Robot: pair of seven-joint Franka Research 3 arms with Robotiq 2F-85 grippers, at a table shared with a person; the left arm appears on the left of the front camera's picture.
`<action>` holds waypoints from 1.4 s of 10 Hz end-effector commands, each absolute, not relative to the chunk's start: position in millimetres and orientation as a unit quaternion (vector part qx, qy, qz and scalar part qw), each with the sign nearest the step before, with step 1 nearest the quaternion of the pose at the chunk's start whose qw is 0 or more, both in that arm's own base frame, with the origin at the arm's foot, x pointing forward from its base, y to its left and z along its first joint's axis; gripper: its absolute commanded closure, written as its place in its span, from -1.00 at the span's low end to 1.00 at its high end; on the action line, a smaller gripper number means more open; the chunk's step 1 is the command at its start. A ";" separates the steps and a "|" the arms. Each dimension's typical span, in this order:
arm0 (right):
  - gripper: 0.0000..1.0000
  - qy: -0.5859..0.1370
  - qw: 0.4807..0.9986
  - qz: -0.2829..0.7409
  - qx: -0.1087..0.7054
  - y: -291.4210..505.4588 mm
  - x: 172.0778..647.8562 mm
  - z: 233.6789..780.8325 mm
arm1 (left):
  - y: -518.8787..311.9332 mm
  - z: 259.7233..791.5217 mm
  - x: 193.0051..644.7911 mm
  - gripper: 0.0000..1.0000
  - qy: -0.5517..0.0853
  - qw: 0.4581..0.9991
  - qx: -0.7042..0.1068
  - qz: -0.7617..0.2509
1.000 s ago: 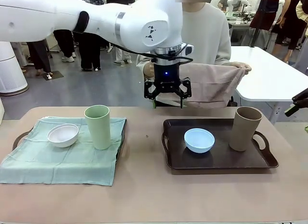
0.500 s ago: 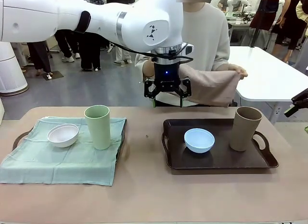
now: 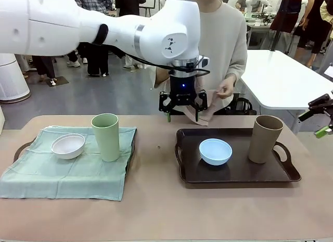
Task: Set up a tray with a mat and arrange the tableware.
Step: Pick up the Picnic Bowl and Reusable plastic cup from the Handle tray in front of the human's position and hold them in the air.
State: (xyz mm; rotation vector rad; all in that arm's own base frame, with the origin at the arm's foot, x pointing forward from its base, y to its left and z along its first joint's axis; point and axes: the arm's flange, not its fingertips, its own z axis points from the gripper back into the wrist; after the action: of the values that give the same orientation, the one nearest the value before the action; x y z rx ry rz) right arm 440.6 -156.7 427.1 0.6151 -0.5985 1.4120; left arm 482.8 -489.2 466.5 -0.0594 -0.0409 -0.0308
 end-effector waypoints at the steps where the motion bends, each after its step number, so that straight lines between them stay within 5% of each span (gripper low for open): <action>1: -1.00 -0.279 0.695 0.612 0.255 -155.7 461.0 415.8 | -512.0 463.0 487.2 -1.00 -0.003 0.999 -0.033 -0.003; 7: -1.00 -0.236 0.680 0.635 0.279 -140.0 484.2 384.2 | -547.0 429.4 496.9 -1.00 0.010 1.000 -0.026 0.002; 14: -1.00 -0.273 0.698 0.612 0.252 -107.4 506.9 352.1 | -576.5 403.7 496.2 -1.00 0.036 0.999 -0.012 -0.024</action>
State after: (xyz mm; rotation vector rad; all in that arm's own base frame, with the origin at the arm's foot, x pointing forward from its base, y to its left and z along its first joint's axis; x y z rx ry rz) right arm 504.7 -115.0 360.9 0.5818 -0.5825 1.3766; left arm 489.0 -563.4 395.7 -0.0367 0.0637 -0.0501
